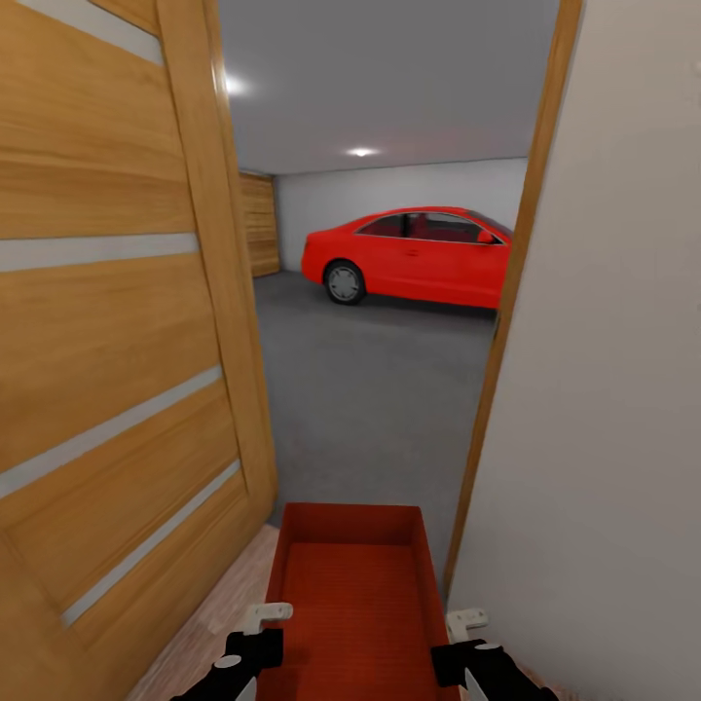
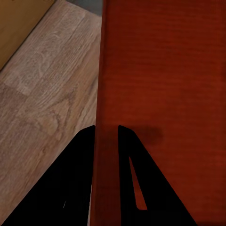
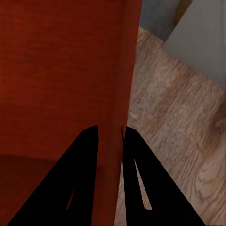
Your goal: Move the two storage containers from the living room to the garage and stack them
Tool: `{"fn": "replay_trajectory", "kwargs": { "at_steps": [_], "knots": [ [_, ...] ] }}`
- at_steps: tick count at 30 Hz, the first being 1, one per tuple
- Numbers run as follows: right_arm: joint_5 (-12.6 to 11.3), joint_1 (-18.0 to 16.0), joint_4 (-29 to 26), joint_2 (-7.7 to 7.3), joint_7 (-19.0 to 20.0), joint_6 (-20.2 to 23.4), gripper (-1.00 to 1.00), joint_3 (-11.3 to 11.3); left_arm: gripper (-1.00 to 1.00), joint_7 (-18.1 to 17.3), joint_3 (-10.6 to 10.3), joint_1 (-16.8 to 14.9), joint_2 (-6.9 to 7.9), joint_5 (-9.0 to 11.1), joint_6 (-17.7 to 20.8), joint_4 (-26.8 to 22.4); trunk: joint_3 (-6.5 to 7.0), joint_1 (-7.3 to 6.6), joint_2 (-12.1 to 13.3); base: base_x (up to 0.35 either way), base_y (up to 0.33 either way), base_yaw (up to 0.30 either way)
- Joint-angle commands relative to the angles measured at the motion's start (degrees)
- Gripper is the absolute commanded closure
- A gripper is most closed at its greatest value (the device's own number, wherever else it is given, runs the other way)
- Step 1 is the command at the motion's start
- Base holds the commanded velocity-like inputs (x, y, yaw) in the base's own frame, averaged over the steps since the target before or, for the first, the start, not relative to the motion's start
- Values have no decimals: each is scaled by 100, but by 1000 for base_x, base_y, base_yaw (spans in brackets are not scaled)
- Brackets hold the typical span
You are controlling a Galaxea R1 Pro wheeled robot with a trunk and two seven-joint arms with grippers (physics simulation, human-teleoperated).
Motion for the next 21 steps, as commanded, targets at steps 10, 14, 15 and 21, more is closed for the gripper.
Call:
{"fn": "replay_trajectory", "kwargs": {
  "at_steps": [10,14,15,21],
  "knots": [
    [-110,0,2,-23,339,34,100,133,100,-268,-154,-10,180,16,-16,-8,-5,-1,-3,0,106,-179],
    [-110,0,2,-23,339,34,100,133,100,-268,-154,-11,180,16,-16,-8,-5,-1,-3,0,74,-47],
    [-110,0,2,-23,339,34,100,133,100,-268,-154,-11,180,14,-16,-8,-5,-1,-3,0,158,-48],
    [-110,0,2,-23,339,34,100,133,100,-268,-154,-13,180,16,-16,-8,-5,-1,-3,0,89,-134]
  ]
}}
